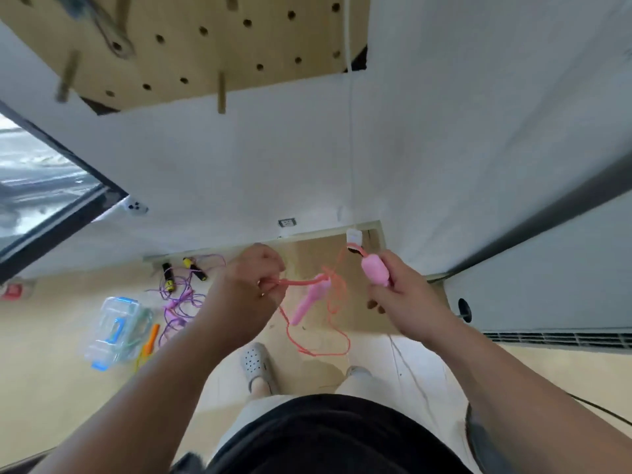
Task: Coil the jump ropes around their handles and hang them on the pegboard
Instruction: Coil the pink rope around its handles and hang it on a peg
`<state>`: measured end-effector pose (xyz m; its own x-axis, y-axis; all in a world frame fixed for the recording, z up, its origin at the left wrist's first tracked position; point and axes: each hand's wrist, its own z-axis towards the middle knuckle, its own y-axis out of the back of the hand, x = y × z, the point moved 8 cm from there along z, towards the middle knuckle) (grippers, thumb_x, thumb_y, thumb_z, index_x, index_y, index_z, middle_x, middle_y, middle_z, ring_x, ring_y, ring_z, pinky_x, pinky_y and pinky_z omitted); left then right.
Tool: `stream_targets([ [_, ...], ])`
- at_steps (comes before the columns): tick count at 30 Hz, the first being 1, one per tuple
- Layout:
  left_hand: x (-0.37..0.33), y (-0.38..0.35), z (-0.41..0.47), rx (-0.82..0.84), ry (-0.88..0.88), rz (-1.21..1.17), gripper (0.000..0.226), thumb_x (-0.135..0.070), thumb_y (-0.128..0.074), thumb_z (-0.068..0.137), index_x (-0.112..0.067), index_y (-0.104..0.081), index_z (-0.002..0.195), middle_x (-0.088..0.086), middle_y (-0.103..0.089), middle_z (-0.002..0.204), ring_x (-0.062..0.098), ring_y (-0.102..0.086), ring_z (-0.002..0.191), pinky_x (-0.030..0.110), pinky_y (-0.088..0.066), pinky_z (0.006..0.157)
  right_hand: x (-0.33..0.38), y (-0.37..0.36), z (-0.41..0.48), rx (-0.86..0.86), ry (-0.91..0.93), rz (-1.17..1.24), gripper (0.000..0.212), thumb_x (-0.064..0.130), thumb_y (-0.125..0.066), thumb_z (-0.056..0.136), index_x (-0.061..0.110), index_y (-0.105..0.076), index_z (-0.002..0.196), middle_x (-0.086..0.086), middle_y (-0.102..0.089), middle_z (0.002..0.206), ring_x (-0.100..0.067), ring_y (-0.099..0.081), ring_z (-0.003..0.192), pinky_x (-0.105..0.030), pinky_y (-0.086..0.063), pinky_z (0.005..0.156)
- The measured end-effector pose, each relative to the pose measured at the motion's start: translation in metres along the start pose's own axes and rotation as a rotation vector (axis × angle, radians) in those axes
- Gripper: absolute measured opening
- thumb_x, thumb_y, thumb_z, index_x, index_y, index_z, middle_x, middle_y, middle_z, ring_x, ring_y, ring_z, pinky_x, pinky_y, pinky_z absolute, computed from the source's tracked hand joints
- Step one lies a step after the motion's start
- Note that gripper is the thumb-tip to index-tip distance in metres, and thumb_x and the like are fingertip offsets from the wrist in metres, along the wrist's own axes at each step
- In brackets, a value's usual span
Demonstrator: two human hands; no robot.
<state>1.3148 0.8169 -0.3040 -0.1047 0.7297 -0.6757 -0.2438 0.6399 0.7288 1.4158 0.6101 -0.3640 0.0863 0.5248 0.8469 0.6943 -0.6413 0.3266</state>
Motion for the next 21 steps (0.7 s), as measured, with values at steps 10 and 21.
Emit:
stream_targets([
  [10, -0.036, 0.055, -0.034, -0.175, 0.131, -0.201, 0.048, -0.016, -0.077, 0.086, -0.010, -0.037, 0.061, -0.002, -0.064, 0.084, 0.010, -0.057, 0.072, 0.016, -0.041, 0.066, 0.070, -0.060, -0.057, 0.419, 0.103, 0.153, 0.030, 0.052, -0.072, 0.077, 0.030, -0.072, 0.097, 0.007, -0.076, 0.108, -0.014, -0.066, 0.117, -0.048, -0.043, 0.107],
  [21, 0.051, 0.065, -0.077, -0.046, 0.603, -0.262, 0.047, -0.036, -0.067, 0.091, -0.037, -0.047, 0.134, -0.013, -0.046, 0.136, 0.012, -0.053, 0.114, 0.042, -0.048, 0.099, 0.099, -0.123, -0.045, -0.015, -0.031, 0.441, 0.012, 0.008, -0.070, 0.091, 0.018, -0.070, 0.085, -0.010, -0.075, 0.082, -0.031, -0.071, 0.078, -0.051, -0.061, 0.062],
])
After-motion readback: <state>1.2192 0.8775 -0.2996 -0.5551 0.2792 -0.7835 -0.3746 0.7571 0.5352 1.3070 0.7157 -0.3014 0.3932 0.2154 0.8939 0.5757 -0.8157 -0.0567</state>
